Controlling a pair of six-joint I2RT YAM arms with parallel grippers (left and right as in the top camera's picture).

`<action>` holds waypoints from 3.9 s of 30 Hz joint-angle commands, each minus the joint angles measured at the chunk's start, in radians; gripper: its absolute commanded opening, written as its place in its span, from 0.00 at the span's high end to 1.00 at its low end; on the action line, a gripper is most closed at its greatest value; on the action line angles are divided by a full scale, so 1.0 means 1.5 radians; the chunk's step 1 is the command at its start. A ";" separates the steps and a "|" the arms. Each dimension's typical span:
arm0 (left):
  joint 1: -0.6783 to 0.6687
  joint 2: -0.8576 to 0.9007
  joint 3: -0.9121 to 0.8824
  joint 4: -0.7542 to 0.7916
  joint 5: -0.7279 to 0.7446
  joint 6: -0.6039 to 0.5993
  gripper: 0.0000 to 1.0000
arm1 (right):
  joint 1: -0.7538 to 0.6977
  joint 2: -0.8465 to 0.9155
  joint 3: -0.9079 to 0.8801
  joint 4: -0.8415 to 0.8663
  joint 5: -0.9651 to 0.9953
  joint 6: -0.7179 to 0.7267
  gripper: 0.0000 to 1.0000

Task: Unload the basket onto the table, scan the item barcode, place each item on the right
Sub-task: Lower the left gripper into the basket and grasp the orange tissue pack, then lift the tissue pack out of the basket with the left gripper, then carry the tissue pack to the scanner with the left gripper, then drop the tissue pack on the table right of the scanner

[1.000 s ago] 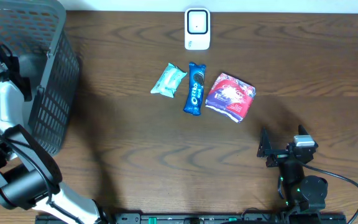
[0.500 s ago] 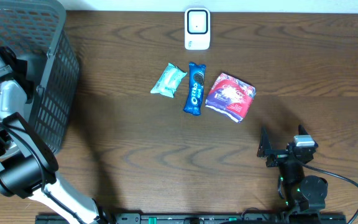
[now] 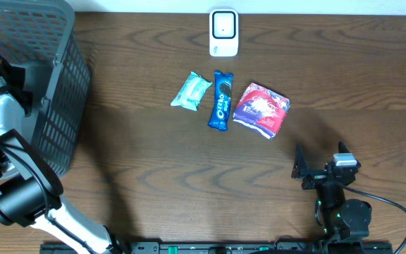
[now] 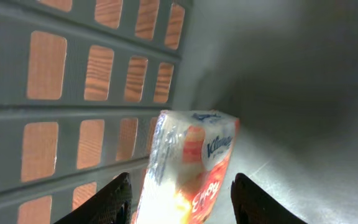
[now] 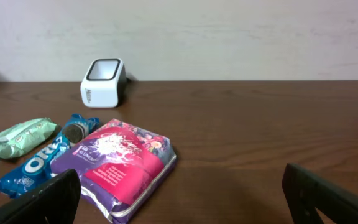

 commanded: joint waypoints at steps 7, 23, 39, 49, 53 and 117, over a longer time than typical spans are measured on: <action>0.005 0.047 0.008 0.001 0.035 0.005 0.48 | -0.006 -0.003 -0.001 -0.003 0.001 0.009 0.01; 0.022 0.052 0.008 -0.022 0.035 0.005 0.93 | -0.006 -0.003 -0.001 -0.003 0.001 0.009 0.01; 0.009 -0.096 0.008 0.067 0.145 -0.229 0.93 | -0.006 -0.003 -0.001 -0.003 0.001 0.009 0.01; 0.007 -0.296 0.008 0.219 0.475 -0.594 0.93 | -0.006 -0.003 -0.001 -0.003 0.001 0.009 0.01; -0.039 -0.344 0.008 0.304 0.540 -0.868 0.93 | -0.006 -0.003 -0.001 -0.003 0.001 0.009 0.01; -0.860 0.118 0.008 0.528 0.267 -0.894 0.03 | -0.006 -0.003 -0.001 -0.003 0.001 0.009 0.01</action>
